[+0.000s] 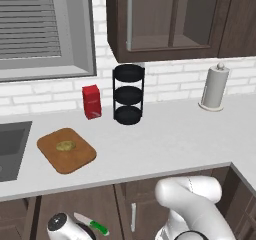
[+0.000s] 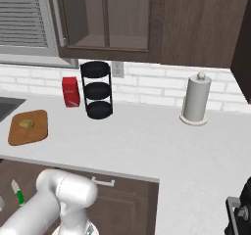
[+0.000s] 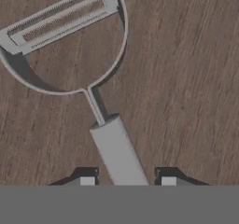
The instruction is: Place the appropriate cutting tool for cutting the potato skin on the cutting board.
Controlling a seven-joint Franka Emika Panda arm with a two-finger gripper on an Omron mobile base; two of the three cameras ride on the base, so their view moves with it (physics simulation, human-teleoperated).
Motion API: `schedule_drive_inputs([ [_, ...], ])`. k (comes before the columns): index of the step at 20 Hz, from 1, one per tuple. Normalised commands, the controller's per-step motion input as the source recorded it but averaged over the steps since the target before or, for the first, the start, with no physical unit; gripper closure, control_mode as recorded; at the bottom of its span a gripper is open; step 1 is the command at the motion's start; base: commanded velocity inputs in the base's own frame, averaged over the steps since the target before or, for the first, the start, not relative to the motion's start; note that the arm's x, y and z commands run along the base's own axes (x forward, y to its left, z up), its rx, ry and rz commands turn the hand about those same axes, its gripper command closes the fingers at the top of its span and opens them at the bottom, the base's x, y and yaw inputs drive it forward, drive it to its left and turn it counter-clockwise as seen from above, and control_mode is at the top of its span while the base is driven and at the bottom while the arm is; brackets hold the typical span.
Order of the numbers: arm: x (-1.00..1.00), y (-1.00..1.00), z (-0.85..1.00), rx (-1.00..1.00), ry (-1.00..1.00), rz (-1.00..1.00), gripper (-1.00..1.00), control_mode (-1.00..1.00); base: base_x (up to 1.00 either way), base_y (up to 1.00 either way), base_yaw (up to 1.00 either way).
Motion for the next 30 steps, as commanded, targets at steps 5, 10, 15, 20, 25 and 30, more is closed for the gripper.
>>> schedule_drive_inputs([
  [5,-0.23,-0.46,-0.46,0.00,-0.14,0.00,1.00,-1.00,0.00,0.00,0.00],
  [10,-0.24,-0.44,0.55,0.01,-0.12,0.00,1.00,-1.00,0.00,0.00,0.00],
  [15,-0.22,-0.30,1.00,0.06,-0.03,0.00,1.00,-1.00,0.00,0.00,0.00],
  [20,0.00,-0.39,1.00,0.08,0.00,0.00,1.00,-1.00,0.00,0.00,0.00],
  [25,0.03,-0.62,1.00,0.10,0.00,0.04,1.00,-1.00,0.00,0.00,0.00],
  [30,0.11,-0.70,1.00,0.05,0.03,0.14,1.00,-1.00,0.00,0.00,0.00],
])
